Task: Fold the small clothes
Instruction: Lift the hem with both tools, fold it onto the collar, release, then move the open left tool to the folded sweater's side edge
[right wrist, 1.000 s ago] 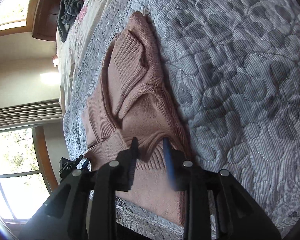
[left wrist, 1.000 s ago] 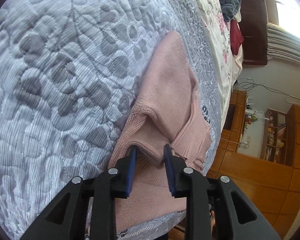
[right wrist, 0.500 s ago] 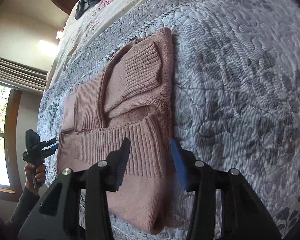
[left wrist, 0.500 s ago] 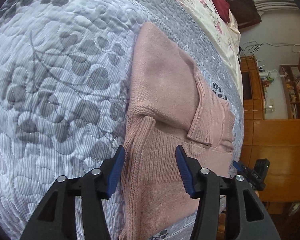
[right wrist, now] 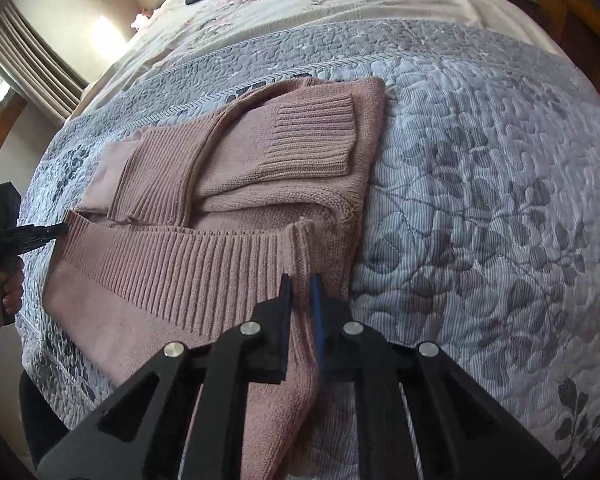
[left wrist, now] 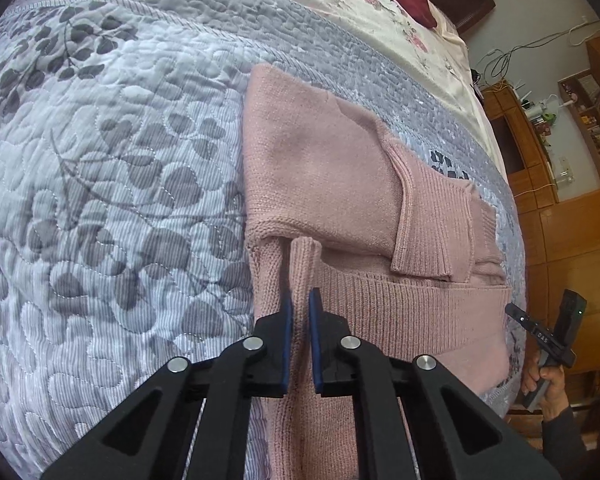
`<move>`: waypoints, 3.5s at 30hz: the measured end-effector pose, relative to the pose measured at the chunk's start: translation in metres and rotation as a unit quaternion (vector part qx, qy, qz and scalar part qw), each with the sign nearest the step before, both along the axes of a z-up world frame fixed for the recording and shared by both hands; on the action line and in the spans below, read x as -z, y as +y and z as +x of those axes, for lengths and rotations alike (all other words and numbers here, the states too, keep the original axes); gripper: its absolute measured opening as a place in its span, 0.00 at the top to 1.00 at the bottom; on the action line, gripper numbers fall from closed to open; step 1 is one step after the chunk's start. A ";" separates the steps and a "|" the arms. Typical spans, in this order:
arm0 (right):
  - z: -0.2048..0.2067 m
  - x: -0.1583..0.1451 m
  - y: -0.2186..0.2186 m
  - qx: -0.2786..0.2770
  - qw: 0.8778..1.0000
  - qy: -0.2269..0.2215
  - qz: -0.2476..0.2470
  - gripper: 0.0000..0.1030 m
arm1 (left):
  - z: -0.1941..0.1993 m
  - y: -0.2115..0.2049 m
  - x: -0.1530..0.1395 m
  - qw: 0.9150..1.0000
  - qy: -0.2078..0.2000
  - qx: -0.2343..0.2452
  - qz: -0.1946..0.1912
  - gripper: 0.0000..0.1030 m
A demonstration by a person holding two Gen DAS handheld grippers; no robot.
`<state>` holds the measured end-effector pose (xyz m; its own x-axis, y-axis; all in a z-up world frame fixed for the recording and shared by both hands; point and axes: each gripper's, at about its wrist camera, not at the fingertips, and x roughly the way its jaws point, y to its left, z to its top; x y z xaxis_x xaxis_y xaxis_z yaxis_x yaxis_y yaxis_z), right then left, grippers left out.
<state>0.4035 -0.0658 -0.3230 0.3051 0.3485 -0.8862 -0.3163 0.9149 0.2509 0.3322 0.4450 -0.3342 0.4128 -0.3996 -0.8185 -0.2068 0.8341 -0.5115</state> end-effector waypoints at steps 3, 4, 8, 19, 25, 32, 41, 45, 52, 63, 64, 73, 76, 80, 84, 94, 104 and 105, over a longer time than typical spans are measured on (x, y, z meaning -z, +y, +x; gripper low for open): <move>-0.006 -0.017 -0.010 0.008 1.000 -0.020 0.013 0.93 | -0.011 0.001 -0.023 0.999 -0.041 -0.011 -0.016 0.94; -0.007 -0.026 -0.008 0.007 0.999 -0.027 0.018 0.93 | -0.014 0.001 -0.033 0.998 -0.058 -0.012 -0.021 0.94; -0.014 -0.061 -0.008 -0.001 0.998 -0.065 0.023 0.93 | -0.022 0.003 -0.075 0.993 -0.115 -0.006 -0.024 0.94; 0.066 -0.112 -0.006 0.027 0.993 -0.111 0.033 0.93 | 0.066 0.023 -0.119 0.987 -0.159 -0.001 0.003 0.95; 0.127 -0.088 0.002 0.056 0.995 -0.083 0.020 0.94 | 0.126 0.029 -0.095 0.992 -0.128 -0.008 0.008 0.95; 0.178 -0.054 -0.002 0.099 0.994 -0.050 0.006 1.00 | 0.177 0.042 -0.050 0.997 -0.077 -0.026 0.004 0.95; 0.216 0.010 0.008 0.091 0.993 0.046 0.063 0.79 | 0.197 0.054 0.017 0.999 -0.013 -0.042 -0.016 0.95; 0.230 0.031 0.023 0.100 0.991 0.068 0.063 0.51 | 0.199 0.057 0.023 0.999 -0.006 -0.039 -0.014 0.95; 0.220 0.015 0.025 0.110 0.993 0.011 0.048 0.92 | 0.203 0.051 0.008 0.999 -0.034 -0.032 -0.013 0.95; 0.232 0.024 0.020 0.144 0.989 -0.009 0.011 0.92 | 0.229 0.051 0.045 0.998 0.018 -0.062 0.008 0.95; 0.233 0.032 0.020 0.146 0.989 -0.002 0.008 0.92 | 0.230 0.052 0.051 0.998 0.027 -0.063 0.008 0.95; 0.195 0.015 0.000 0.133 0.980 0.005 0.148 0.71 | 0.189 0.023 0.000 0.995 -0.067 -0.010 -0.076 0.88; 0.183 0.034 0.001 0.120 0.975 0.050 0.183 0.71 | 0.192 0.009 0.036 0.997 -0.012 0.002 -0.071 0.87; 0.185 0.061 -0.012 0.137 0.975 0.070 0.162 1.00 | 0.188 0.026 0.063 0.997 0.025 -0.041 -0.064 0.98; 0.166 0.029 -0.011 0.115 0.970 0.067 0.202 0.84 | 0.157 0.022 0.020 0.995 -0.034 -0.008 -0.092 0.96; 0.086 0.062 -0.002 0.057 0.963 0.148 0.218 1.00 | 0.064 0.009 0.045 0.998 -0.008 0.011 -0.056 0.98; 0.022 0.052 0.026 -0.001 0.968 0.164 0.191 0.98 | 0.013 -0.053 0.048 0.994 -0.001 0.107 -0.018 0.96; 0.021 0.058 0.018 0.008 0.968 0.165 0.190 1.00 | 0.009 -0.050 0.056 0.995 0.002 0.101 -0.025 0.98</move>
<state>0.4250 -0.0476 -0.3809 0.0350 0.6665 -0.7447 -0.1478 0.7404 0.6558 0.3412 0.3951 -0.3904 0.3162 -0.5141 -0.7973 -0.0394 0.8326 -0.5525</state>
